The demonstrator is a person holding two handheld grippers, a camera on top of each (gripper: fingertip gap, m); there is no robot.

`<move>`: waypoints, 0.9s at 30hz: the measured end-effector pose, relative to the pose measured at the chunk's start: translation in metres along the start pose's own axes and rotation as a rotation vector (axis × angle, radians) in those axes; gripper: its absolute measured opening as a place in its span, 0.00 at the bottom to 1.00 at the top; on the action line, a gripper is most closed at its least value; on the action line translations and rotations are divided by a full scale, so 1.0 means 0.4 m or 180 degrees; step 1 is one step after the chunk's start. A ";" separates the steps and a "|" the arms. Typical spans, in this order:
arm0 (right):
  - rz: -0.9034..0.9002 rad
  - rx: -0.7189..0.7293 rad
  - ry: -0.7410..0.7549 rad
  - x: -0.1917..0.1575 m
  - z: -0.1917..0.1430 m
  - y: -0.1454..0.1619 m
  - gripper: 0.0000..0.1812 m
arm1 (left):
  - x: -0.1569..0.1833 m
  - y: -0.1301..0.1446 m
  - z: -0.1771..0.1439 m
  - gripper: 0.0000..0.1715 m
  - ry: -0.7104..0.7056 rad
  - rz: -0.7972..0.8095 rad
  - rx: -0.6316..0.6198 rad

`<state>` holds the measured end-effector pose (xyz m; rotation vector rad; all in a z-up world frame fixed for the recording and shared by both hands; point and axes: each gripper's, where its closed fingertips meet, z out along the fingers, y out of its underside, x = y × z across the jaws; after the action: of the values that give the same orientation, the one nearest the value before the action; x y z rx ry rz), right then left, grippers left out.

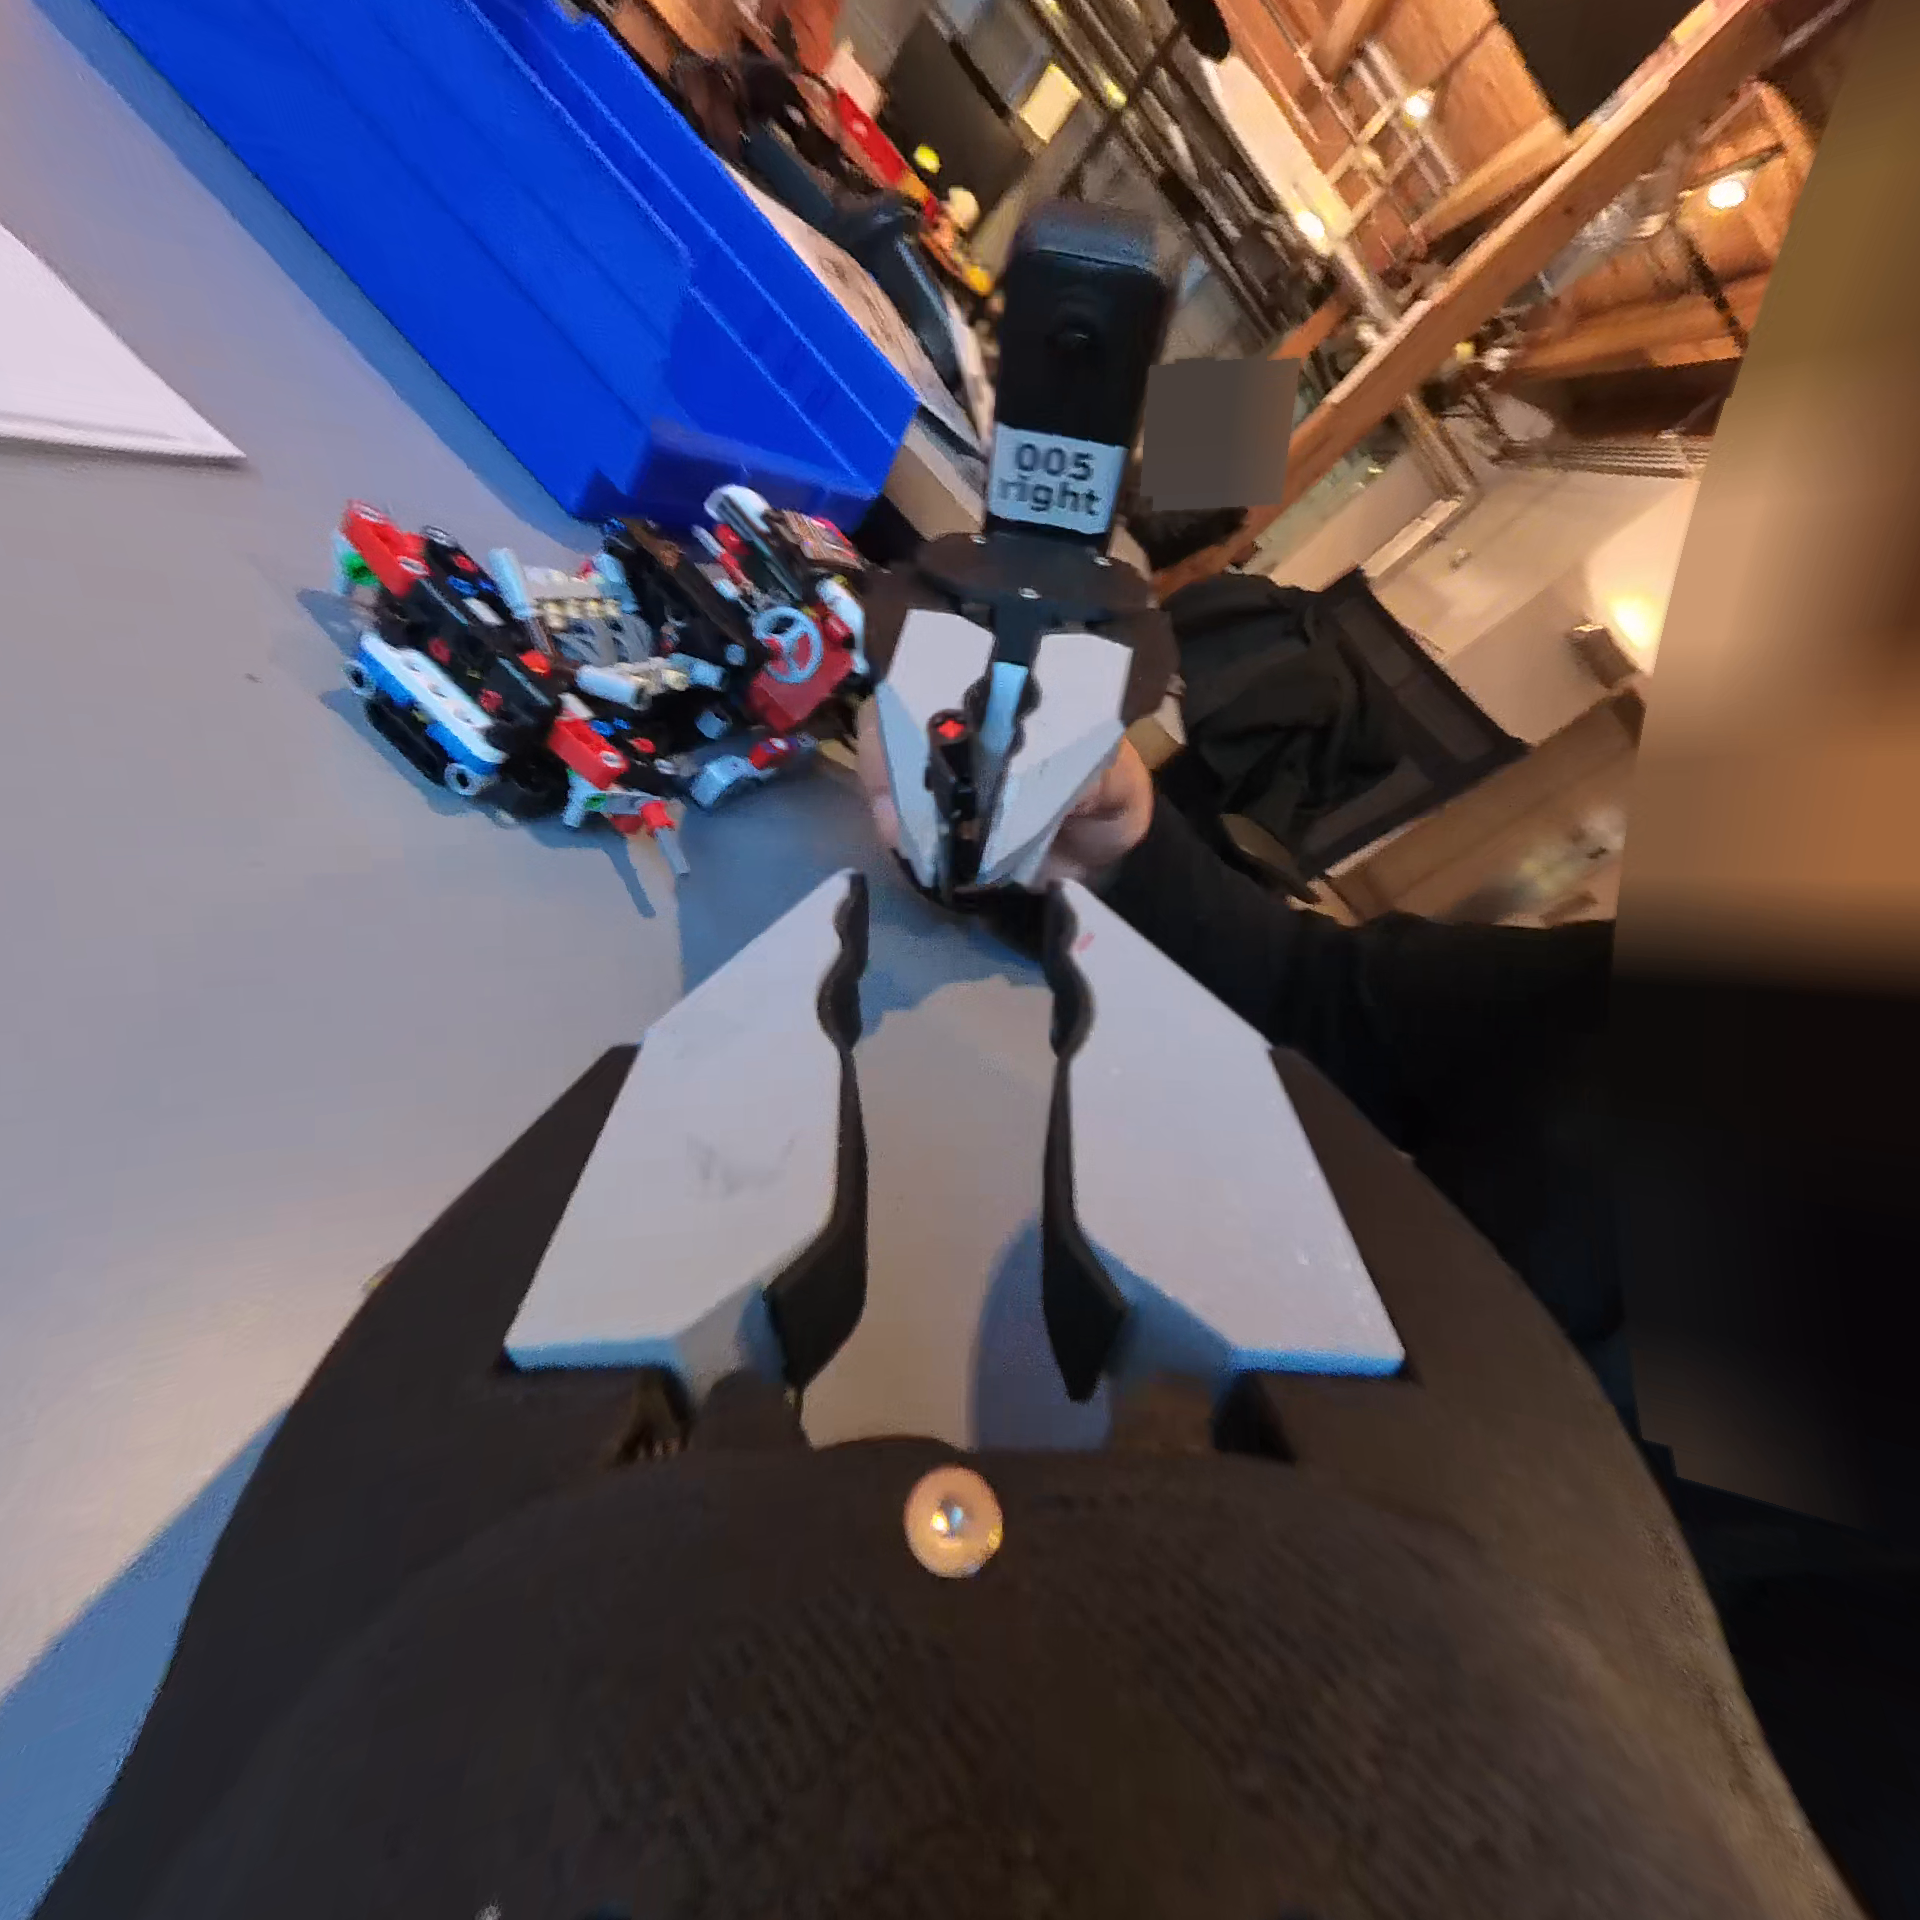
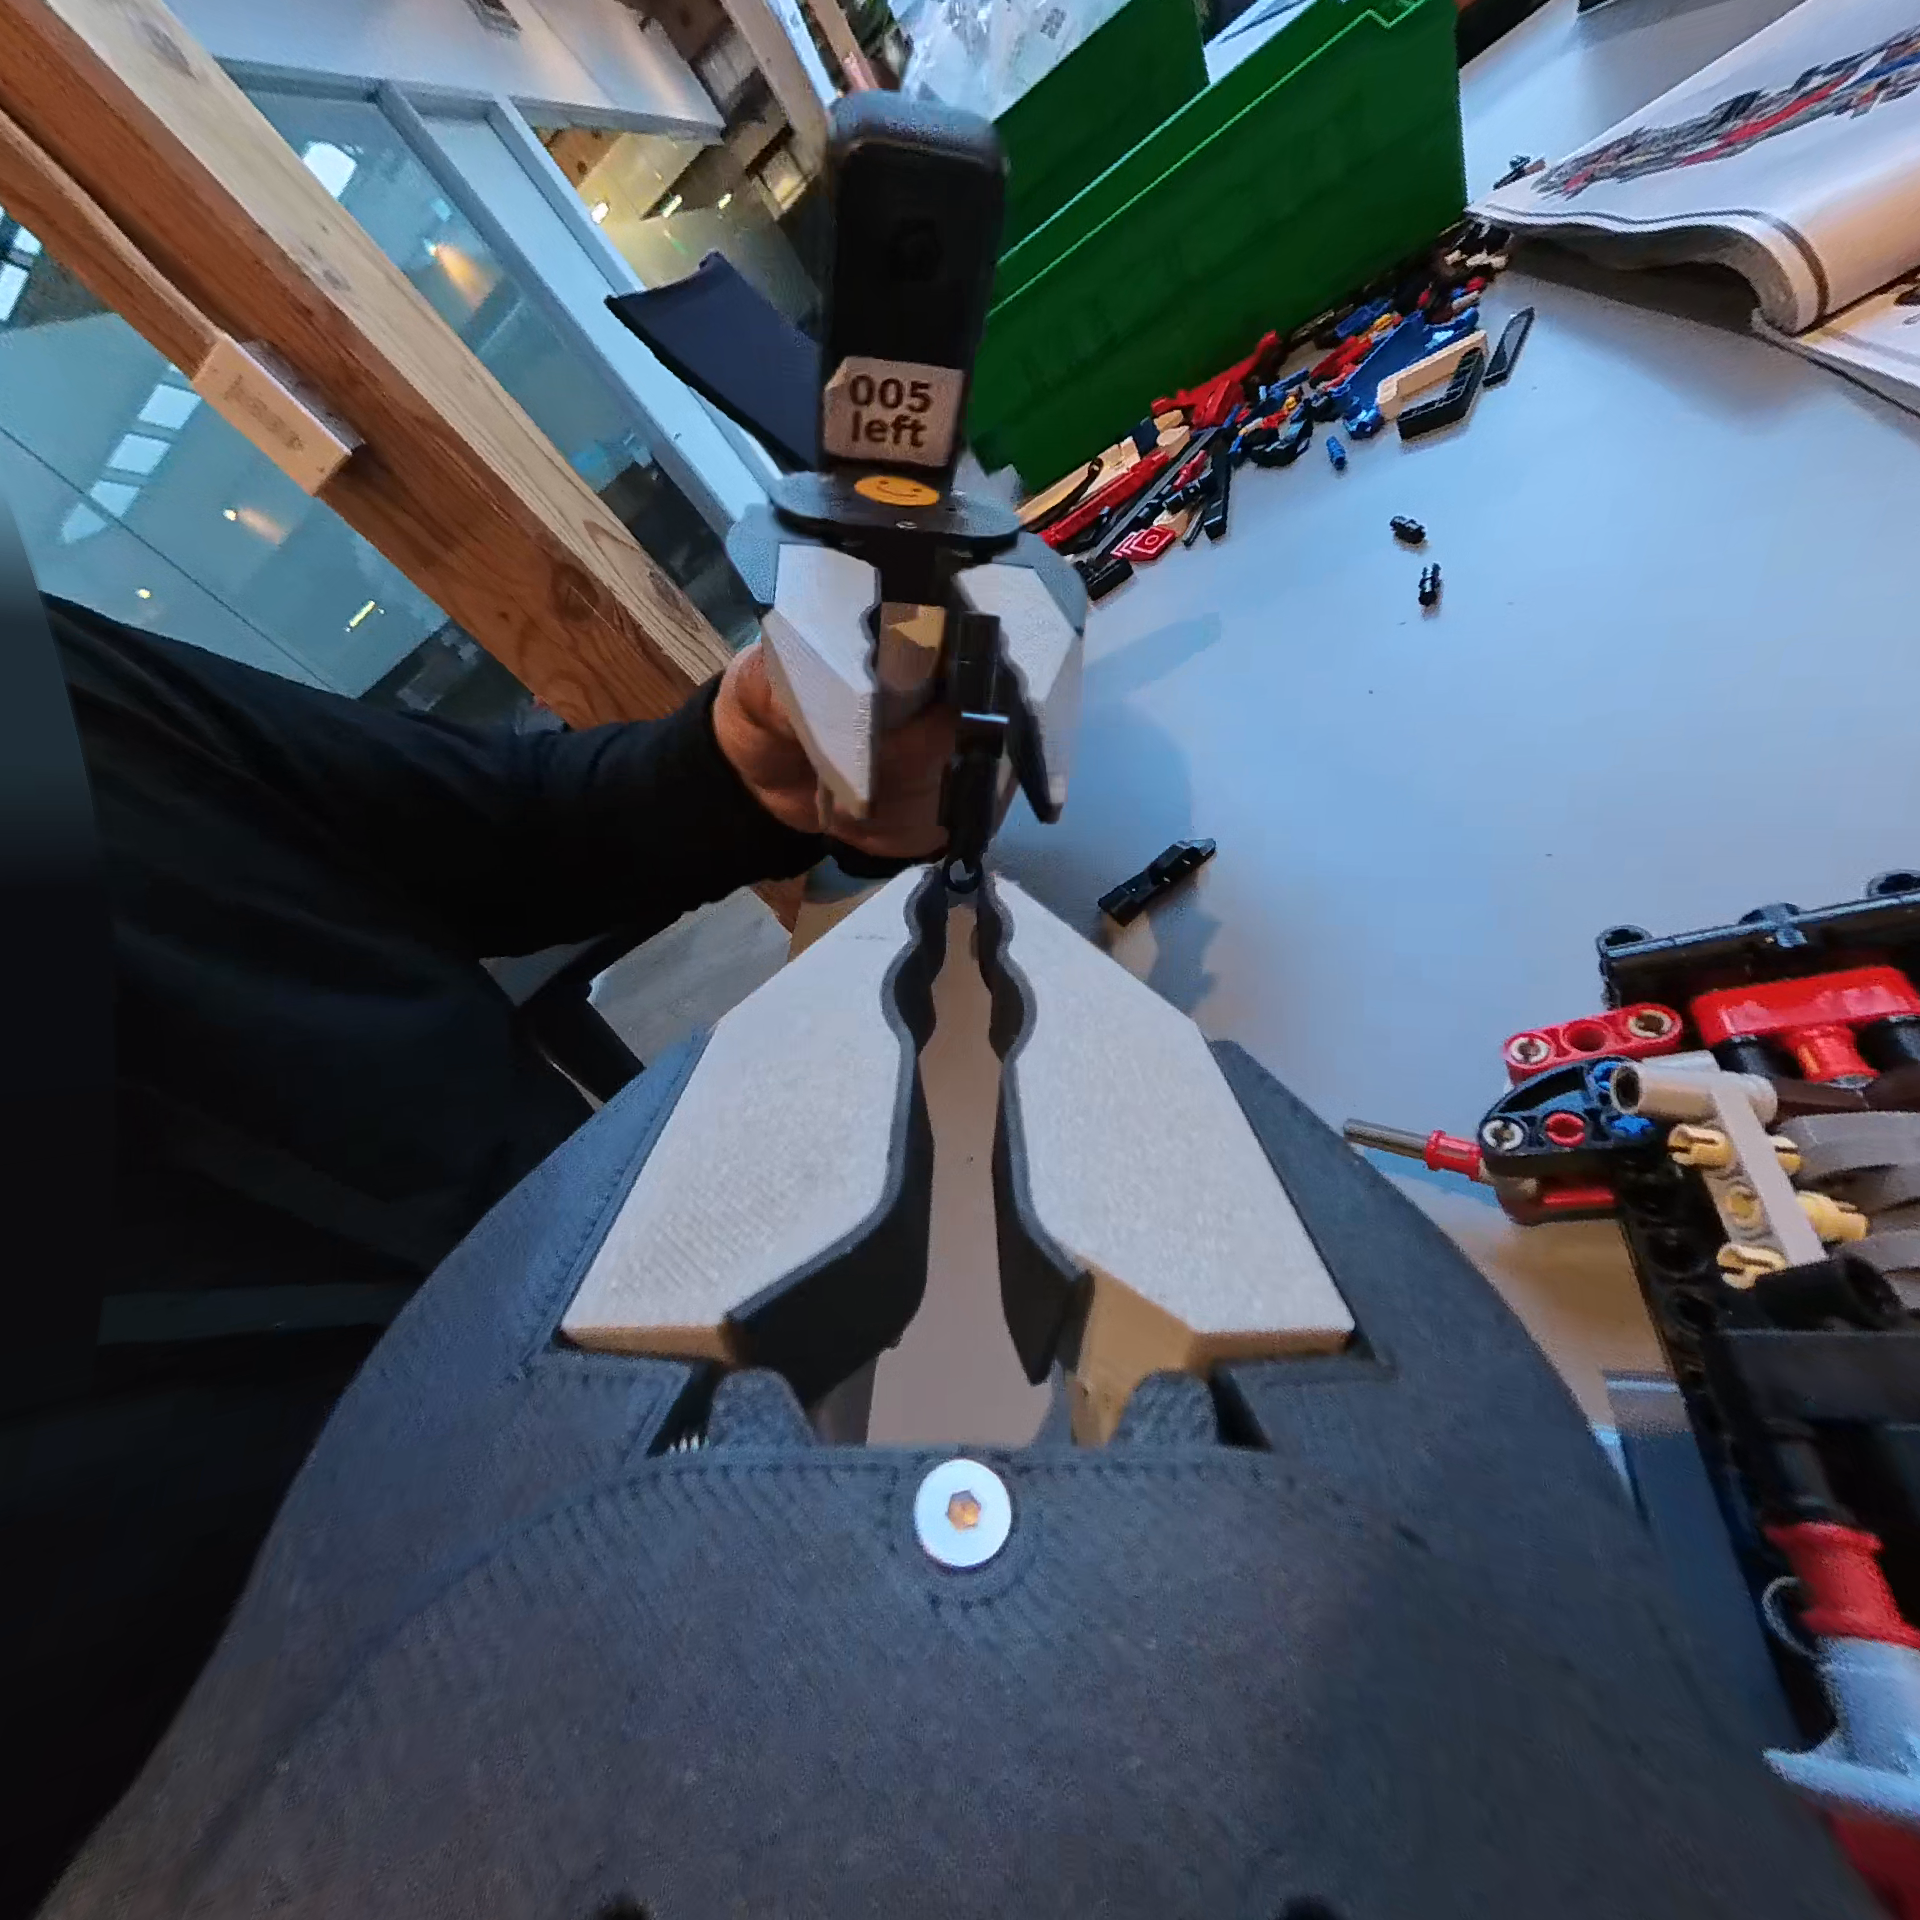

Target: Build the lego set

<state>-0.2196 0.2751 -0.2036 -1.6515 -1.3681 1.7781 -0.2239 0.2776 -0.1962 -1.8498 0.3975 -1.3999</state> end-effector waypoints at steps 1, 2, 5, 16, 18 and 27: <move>0.0014 -0.0024 -0.0030 -0.003 0.002 0.003 0.01 | 0.009 0.001 0.002 0.18 0.0105 -0.0034 -0.0021; 0.0028 -0.0055 -0.0065 -0.007 0.004 0.006 0.01 | 0.013 0.000 0.005 0.17 0.0130 -0.0022 -0.0033; 0.0008 -0.0164 -0.0084 -0.011 0.011 0.020 0.01 | 0.009 0.007 0.015 0.03 0.0012 0.0144 -0.0140; -0.1024 -0.0386 0.0967 0.044 0.010 0.021 0.01 | -0.039 0.008 0.016 0.03 -0.0293 -0.0407 0.0230; -0.1591 -0.0505 0.1390 0.055 0.009 0.017 0.01 | -0.045 0.006 0.015 0.03 -0.0250 -0.0564 0.0331; -0.2593 -0.0547 0.2211 0.064 -0.001 -0.005 0.01 | -0.045 -0.015 0.014 0.02 -0.0214 -0.0732 0.0525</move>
<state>-0.2264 0.2963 -0.2161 -1.2885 -1.5263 0.5717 -0.2262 0.2951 -0.2046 -1.8440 0.0336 -1.4695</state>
